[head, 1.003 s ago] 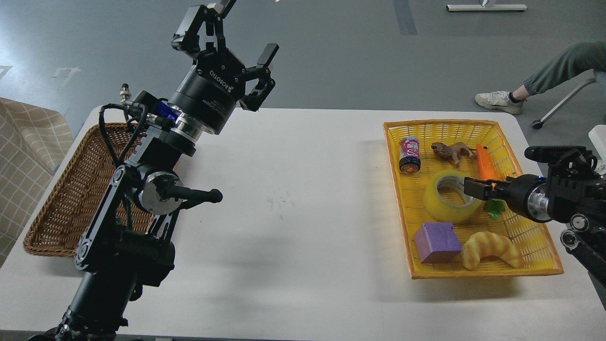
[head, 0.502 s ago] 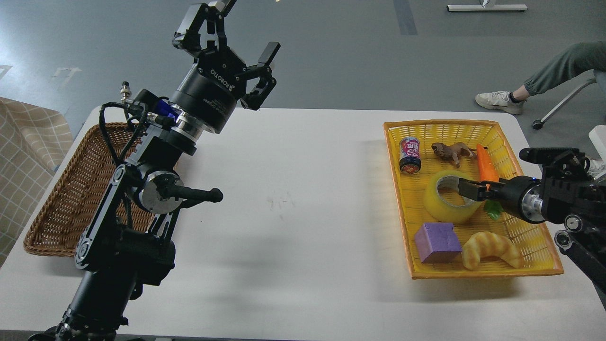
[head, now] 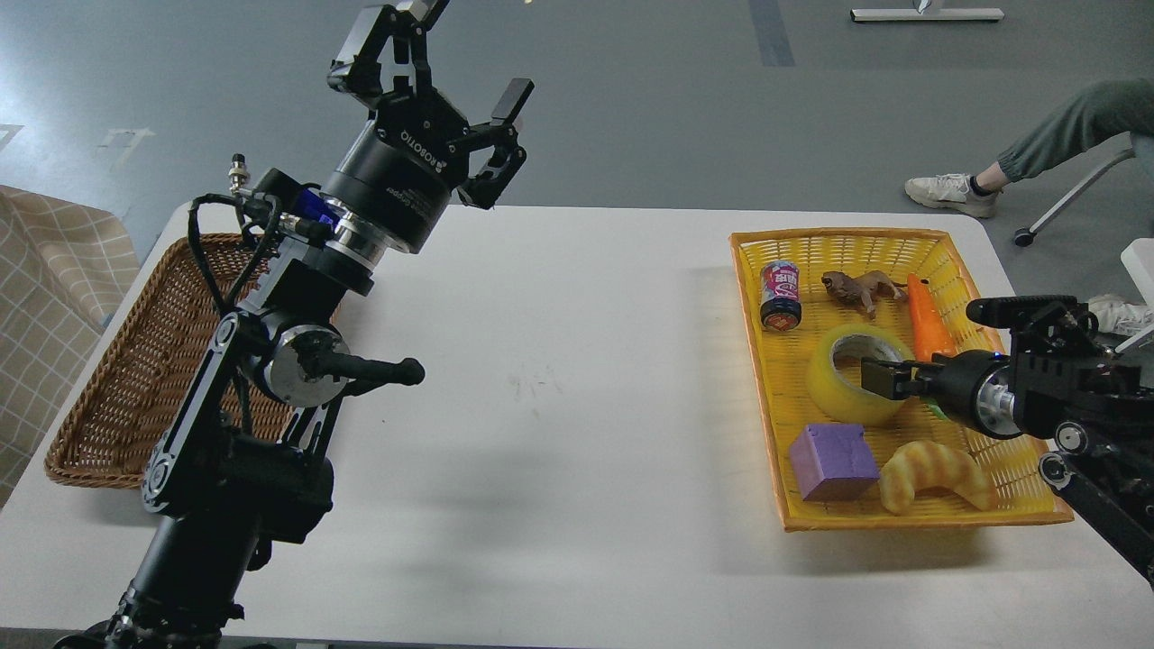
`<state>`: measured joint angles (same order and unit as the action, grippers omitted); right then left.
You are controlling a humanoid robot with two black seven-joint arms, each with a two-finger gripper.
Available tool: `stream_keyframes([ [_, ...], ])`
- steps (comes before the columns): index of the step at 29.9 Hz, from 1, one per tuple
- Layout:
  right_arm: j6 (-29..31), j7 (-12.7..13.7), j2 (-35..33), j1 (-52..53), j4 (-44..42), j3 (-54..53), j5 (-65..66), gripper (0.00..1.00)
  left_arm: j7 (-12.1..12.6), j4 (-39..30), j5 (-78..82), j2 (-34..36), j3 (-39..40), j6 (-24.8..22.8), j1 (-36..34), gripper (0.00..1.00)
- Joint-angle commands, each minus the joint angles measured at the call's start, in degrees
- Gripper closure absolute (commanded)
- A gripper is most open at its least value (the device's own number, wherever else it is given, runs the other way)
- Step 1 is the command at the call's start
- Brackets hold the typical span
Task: Place and transfer tape with both arms
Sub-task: 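Insert the right gripper into the yellow tape roll's hole and close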
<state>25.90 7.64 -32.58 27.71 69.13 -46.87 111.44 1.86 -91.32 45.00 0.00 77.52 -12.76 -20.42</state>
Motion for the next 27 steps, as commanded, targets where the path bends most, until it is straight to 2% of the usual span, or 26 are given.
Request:
stream_keyframes([
  [1,-0.3,0.0,0.6,0.2,-0.6,0.0,0.0,0.12,0.0,0.0,0.0,0.0,0.0,-0.1,0.0,0.02],
  [6,-0.3,0.1,0.7,0.3,-0.8,0.0,0.4,0.13,0.1,0.0,-0.1,0.0,0.0,-0.2,0.1,0.02],
  [10,-0.5,0.1,0.9,0.2,-2.0,0.0,0.4,0.18,0.1,0.0,-0.1,0.0,0.1,-0.2,0.4,0.02],
  [16,-0.5,1.9,1.6,0.2,-2.9,-0.1,1.9,0.16,0.1,0.0,-0.1,0.0,0.2,-0.2,0.5,0.02],
  [27,-1.7,1.4,3.0,0.7,-3.0,-0.1,2.1,0.16,0.0,0.0,0.0,0.0,0.3,0.1,0.5,0.02],
])
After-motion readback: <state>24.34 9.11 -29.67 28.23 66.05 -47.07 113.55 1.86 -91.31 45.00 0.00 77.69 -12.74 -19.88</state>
